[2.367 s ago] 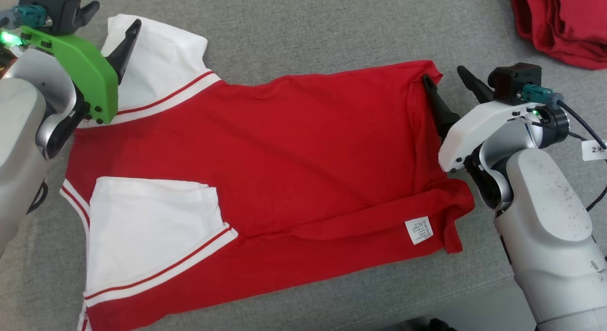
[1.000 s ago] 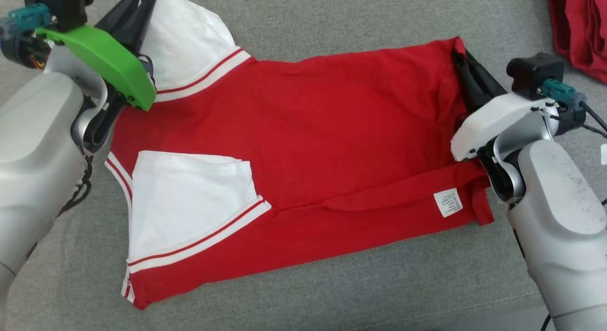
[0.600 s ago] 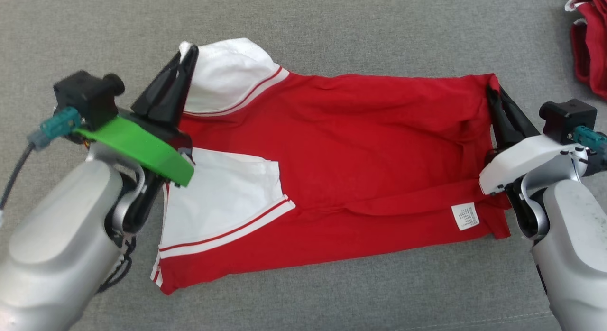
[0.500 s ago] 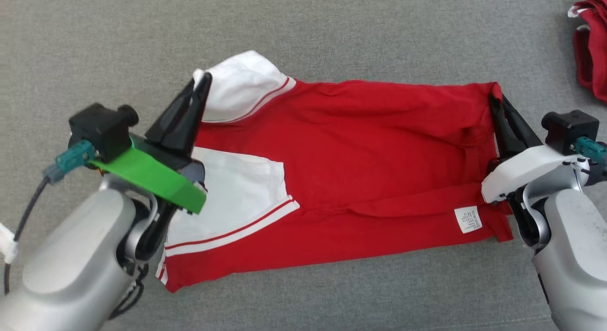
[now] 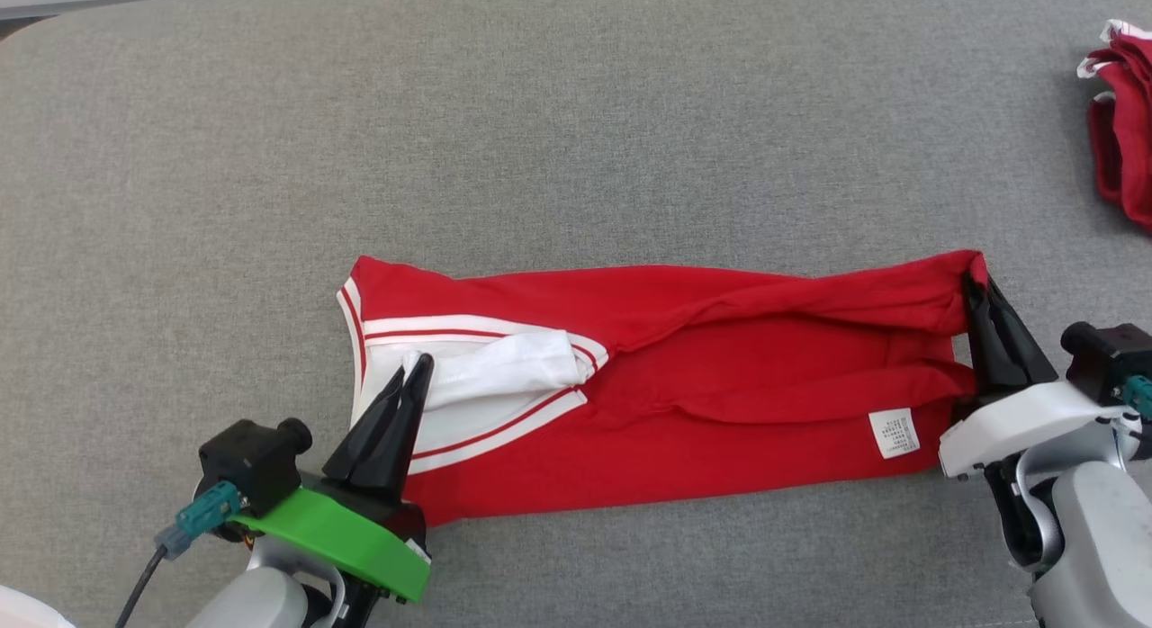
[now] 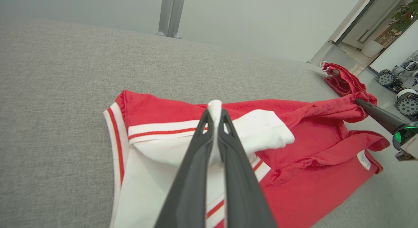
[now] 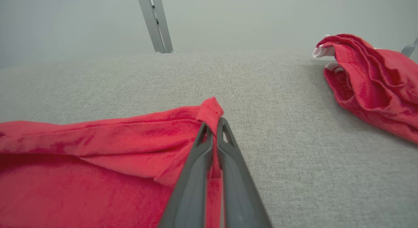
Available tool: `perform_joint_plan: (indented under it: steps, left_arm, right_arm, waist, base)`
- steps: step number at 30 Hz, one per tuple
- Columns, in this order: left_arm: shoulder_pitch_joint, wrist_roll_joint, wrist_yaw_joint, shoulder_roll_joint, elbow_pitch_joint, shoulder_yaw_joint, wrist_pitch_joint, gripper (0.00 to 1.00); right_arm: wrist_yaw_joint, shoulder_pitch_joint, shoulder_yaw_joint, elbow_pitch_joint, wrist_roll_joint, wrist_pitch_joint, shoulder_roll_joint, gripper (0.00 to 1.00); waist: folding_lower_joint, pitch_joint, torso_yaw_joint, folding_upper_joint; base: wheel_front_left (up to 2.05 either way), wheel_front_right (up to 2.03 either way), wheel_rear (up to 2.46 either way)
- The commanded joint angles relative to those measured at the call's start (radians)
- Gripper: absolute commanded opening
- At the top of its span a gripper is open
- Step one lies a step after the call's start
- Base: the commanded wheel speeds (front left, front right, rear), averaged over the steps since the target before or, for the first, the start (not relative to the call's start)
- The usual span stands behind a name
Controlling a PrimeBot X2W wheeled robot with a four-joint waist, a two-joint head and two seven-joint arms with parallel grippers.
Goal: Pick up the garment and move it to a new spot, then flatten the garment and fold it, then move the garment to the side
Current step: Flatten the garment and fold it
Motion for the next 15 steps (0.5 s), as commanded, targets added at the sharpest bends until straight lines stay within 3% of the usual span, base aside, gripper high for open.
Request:
perform_joint_plan:
  steps: [1,2,3,4,8,15]
  left_arm:
    - [0.021,0.011,0.001,-0.008,0.006,0.012,-0.003,0.0]
    - [0.032,0.018,0.004,-0.013,0.011,0.017,-0.003,0.19]
    - [0.042,0.034,0.011,-0.016,0.017,0.026,-0.003,0.73]
    - [0.05,0.041,0.014,-0.024,0.022,0.038,-0.003,1.0]
    - [0.078,0.102,0.022,-0.055,0.038,0.101,-0.003,1.0]
    - [0.139,0.275,0.038,-0.153,0.002,0.335,-0.003,1.0]
  right_arm:
    - [-0.001,0.027,-0.005,-0.008,0.004,-0.011,0.003,0.0]
    - [-0.001,0.039,-0.006,-0.012,0.007,-0.014,0.007,0.43]
    - [-0.001,0.052,-0.007,-0.02,0.017,-0.018,0.013,1.0]
    - [-0.001,0.066,-0.009,-0.026,0.02,-0.021,0.015,1.0]
    - [-0.001,0.125,-0.014,-0.08,0.045,-0.033,0.022,1.0]
    - [-0.001,0.141,-0.031,-0.173,0.072,-0.021,0.016,1.0]
  waist:
    - [0.0001,-0.011,0.0,0.0]
    - [0.0001,-0.015,0.0,0.0]
    - [0.0001,-0.021,-0.001,0.0]
    - [0.0001,-0.026,0.0,0.0]
    - [0.0001,-0.05,-0.001,0.0]
    - [0.0001,-0.076,-0.001,0.0]
  base:
    - [0.0,0.0,0.0]
    - [0.0,0.0,0.0]
    - [0.0,0.0,0.0]
    - [0.0,0.0,0.0]
    - [0.0,0.0,0.0]
    - [0.0,0.0,0.0]
